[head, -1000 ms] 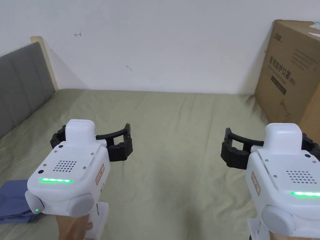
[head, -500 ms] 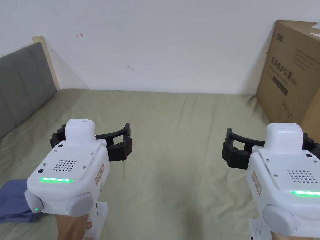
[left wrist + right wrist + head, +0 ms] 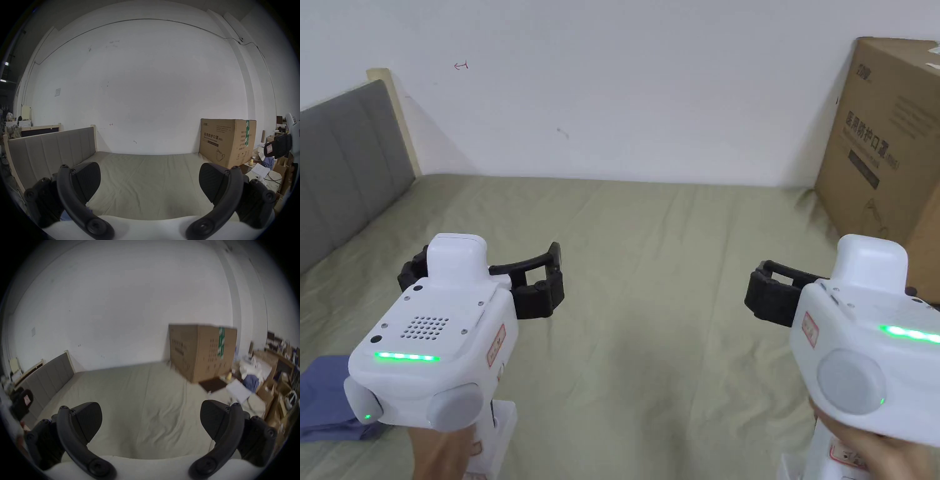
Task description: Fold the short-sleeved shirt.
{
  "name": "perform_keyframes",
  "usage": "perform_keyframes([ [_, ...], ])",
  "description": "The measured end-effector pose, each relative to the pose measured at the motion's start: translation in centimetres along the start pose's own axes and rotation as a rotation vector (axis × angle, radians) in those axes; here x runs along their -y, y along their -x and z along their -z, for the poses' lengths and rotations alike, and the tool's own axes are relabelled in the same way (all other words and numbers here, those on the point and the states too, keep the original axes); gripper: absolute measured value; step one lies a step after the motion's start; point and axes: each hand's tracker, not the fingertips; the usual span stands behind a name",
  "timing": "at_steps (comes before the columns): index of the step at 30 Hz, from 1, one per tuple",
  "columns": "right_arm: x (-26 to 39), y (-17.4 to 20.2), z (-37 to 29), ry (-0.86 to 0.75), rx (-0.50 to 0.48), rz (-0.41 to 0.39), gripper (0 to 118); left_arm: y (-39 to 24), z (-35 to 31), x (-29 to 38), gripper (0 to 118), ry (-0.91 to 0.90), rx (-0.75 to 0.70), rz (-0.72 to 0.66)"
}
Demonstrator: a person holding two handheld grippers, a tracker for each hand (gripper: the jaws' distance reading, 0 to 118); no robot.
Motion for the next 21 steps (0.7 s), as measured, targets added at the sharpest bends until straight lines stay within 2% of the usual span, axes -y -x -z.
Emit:
perform_keyframes([
  [3, -1.0, 0.1, 0.5, 0.177, 0.037, 0.065, 118, 0.0, 0.0, -0.1, 118, -0.004, 0.0, -0.009],
  [8, -1.8, 0.4, 1.6, 0.331, 0.114, 0.05, 118, 0.2, -0.1, -0.1, 118, -0.003, -0.001, -0.011],
  [15, -1.4, -0.5, 1.3, 0.277, 0.056, 0.06, 117, 0.5, -0.1, 0.0, 118, -0.003, -0.005, -0.015],
  [21, -1.3, -0.3, 1.0, 0.205, 0.078, 0.018, 113, 0.5, -0.1, 0.0, 118, -0.003, -0.005, -0.022],
])
